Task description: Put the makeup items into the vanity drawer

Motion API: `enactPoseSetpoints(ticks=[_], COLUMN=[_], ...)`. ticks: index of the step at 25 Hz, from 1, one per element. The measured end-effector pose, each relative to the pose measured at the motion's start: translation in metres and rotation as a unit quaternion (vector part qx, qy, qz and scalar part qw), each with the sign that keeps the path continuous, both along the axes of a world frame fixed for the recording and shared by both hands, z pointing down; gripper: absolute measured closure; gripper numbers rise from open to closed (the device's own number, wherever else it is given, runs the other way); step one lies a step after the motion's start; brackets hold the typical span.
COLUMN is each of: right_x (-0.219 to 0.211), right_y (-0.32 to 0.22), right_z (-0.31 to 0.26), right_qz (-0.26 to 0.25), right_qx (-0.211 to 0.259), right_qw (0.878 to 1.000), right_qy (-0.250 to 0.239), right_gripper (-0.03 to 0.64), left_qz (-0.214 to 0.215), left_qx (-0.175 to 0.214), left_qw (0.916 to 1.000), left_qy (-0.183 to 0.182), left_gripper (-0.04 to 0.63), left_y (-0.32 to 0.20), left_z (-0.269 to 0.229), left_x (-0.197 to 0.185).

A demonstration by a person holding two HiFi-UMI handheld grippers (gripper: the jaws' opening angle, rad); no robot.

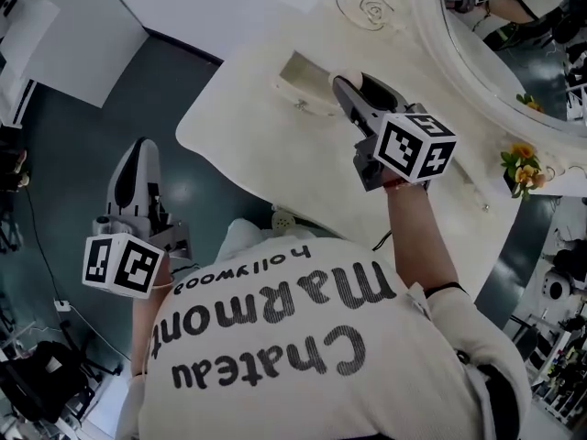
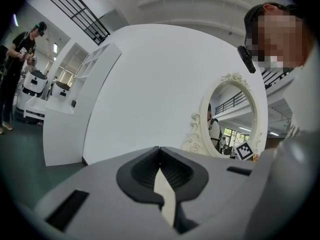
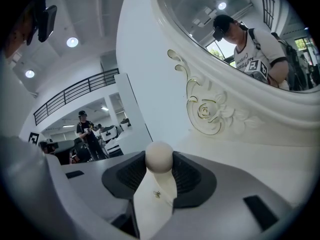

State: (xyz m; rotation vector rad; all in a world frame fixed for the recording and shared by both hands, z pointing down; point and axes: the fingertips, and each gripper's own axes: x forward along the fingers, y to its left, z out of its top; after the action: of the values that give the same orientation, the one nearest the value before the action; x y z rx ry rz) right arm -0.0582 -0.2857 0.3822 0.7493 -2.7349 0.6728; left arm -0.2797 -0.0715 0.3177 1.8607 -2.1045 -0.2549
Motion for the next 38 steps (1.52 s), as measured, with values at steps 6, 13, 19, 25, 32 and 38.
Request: enactPoseSetpoints(ticks=[6, 13, 19, 25, 32, 38], right_x=[0.006, 0.014, 0.016, 0.006, -0.003, -0.015], right_y=[-0.003, -0.009, -0.012, -0.015, -0.016, -0.016], right_z=[0.007, 0.009, 0.018, 0.031, 0.046, 0.055], right_qz=[0.019, 0.07, 0.123, 0.169, 0.217, 0.244], right_qx=[-0.01, -0.021, -0.039, -0.059, -0.072, -0.079], right_qw=[1.0, 0.997, 0.991, 0.983, 0.971, 0.96], right_qy=[0.006, 0.007, 0.019, 0.031, 0.065, 0.112], right_gripper=[0.445, 0.445, 0.445, 0.443, 0.443, 0.443], left_qz=[0.05, 0.129, 0.199, 0.255, 0.3, 0.33], left_qx=[-0.007, 0.004, 0.011, 0.014, 0.016, 0.003], left_qw=[0.9986, 0.9916, 0.98, 0.9668, 0.9536, 0.9438], left_qy=[-0.014, -0.014, -0.002, 0.001, 0.019, 0.02], left_gripper=[0.586, 0.586, 0.586, 0.586, 0.586, 0.586], left_y=[-0.037, -0.097, -0.144, -0.174, -0.201, -0.209], left_z=[0.002, -0.005, -0.006, -0.008, 0.001, 0.018], left_x=[0.01, 0.014, 0.01, -0.001, -0.02, -0.037])
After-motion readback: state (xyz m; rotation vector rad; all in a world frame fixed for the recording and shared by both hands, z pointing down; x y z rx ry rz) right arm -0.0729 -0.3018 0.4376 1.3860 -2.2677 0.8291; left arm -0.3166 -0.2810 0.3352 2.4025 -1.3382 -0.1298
